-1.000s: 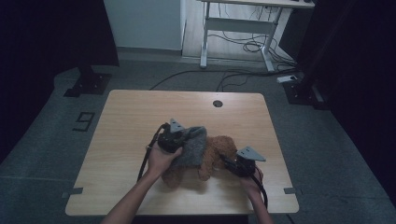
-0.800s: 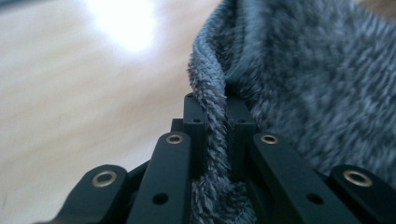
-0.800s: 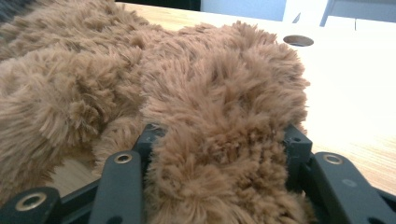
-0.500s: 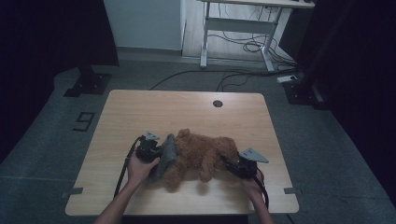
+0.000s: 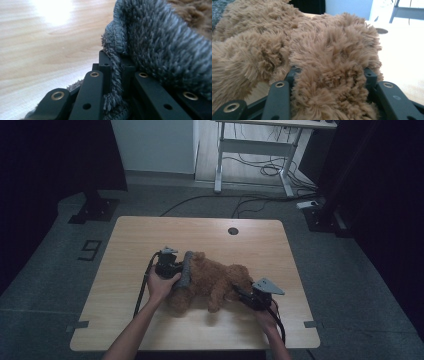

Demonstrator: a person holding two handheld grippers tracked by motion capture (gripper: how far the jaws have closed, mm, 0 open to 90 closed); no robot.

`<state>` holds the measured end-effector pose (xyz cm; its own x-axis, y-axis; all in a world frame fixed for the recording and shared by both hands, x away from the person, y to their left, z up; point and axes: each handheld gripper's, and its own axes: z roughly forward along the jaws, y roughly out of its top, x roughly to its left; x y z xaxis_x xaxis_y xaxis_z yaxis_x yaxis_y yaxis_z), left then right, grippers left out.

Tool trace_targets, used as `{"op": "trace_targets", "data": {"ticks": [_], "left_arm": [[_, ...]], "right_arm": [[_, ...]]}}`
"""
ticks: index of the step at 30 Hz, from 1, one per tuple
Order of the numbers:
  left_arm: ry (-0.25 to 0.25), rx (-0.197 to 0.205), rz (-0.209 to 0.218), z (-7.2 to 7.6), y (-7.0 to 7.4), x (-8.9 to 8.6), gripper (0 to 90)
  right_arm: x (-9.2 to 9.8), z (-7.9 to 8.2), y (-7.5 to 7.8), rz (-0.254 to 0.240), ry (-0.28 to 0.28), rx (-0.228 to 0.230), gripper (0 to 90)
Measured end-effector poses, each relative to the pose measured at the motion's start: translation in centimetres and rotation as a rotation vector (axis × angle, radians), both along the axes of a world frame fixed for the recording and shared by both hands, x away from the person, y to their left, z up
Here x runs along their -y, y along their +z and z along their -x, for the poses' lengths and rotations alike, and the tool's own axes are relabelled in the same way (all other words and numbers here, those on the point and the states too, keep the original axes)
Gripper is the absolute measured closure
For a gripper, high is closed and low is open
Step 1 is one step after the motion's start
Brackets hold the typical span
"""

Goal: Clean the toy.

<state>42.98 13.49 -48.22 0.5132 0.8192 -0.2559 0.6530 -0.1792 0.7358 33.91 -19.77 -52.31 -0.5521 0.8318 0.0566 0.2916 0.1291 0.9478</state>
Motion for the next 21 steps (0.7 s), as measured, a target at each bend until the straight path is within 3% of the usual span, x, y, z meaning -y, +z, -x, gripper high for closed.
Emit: {"op": "trace_targets", "data": {"ticks": [5, 9, 12, 16, 19, 21], "left_arm": [[0.033, 0.014, 0.017, -0.8, 0.6, -1.0, 82.4], [0.026, 0.027, 0.043, -0.2, 0.9, -1.5, 82.1], [0.019, 0.079, 0.078, 0.7, 2.3, -1.6, 82.0], [-0.043, 0.211, 0.040, 2.6, 6.1, 0.6, 81.8], [-0.105, 0.280, 0.009, 3.6, 8.1, 3.4, 81.6], [-0.146, 0.292, 0.008, 3.8, 8.9, 5.5, 81.6]], "right_arm": [[-1.2, -1.7, 0.3, 0.033, -0.003, 0.055, 49.4], [-0.9, -2.2, -0.1, 0.032, 0.005, 0.035, 46.5], [-0.1, -1.7, -0.2, 0.028, 0.033, 0.012, 42.0], [0.5, -1.0, -0.3, 0.026, 0.046, -0.004, 37.8], [0.9, -0.7, -0.4, 0.016, 0.049, -0.021, 36.4], [0.9, -0.4, -0.4, 0.014, 0.054, -0.024, 36.3]]}}
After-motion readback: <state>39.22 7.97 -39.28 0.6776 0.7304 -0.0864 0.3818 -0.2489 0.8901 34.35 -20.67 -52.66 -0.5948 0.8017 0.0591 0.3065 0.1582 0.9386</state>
